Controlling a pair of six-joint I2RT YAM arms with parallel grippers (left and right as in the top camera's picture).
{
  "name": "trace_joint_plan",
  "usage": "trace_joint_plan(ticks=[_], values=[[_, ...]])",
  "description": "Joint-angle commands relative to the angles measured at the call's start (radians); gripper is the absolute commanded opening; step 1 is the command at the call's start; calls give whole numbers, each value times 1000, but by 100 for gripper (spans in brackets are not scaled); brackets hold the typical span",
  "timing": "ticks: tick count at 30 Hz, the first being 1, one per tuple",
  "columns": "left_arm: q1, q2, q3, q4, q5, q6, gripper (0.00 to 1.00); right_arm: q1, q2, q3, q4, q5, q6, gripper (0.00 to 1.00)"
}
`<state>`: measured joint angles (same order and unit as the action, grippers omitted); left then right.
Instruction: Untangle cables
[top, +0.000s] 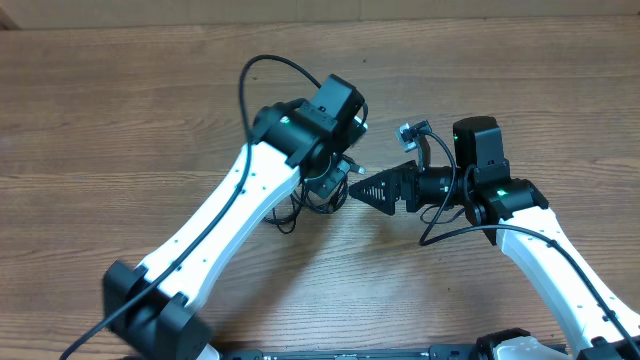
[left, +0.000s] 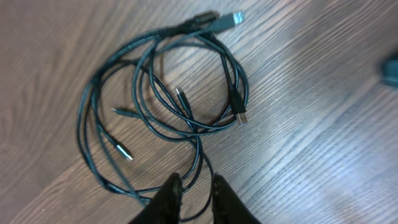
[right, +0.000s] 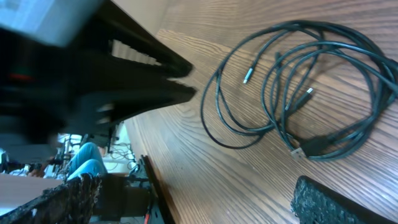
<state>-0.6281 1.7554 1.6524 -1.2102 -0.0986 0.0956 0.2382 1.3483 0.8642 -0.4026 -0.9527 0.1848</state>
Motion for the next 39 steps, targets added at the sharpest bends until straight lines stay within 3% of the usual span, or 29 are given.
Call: trace_joint_plan(ticks=[1, 3, 7, 10, 20, 29, 32, 39], values=[[2, 78, 18, 13, -27, -74, 18, 3, -13, 12, -20, 63, 0, 100], [3, 107, 18, 18, -66, -134, 31, 3, -13, 12, -27, 78, 0, 100], [7, 155, 18, 37, -85, -195, 45, 3, -13, 12, -33, 100, 0, 100], [13, 181, 18, 50, -85, -235, 62, 3, -13, 12, -33, 101, -4, 100], [37, 283, 18, 66, -84, -314, 65, 3, -13, 12, -34, 124, -4, 100], [64, 357, 18, 101, -89, -352, 60, 3, -13, 12, -63, 153, -20, 100], [83, 357, 18, 109, -92, -374, 71, 3, -12, 12, -77, 161, -34, 100], [144, 357, 18, 111, -58, -373, 71, 3, -12, 12, -97, 195, -34, 100]])
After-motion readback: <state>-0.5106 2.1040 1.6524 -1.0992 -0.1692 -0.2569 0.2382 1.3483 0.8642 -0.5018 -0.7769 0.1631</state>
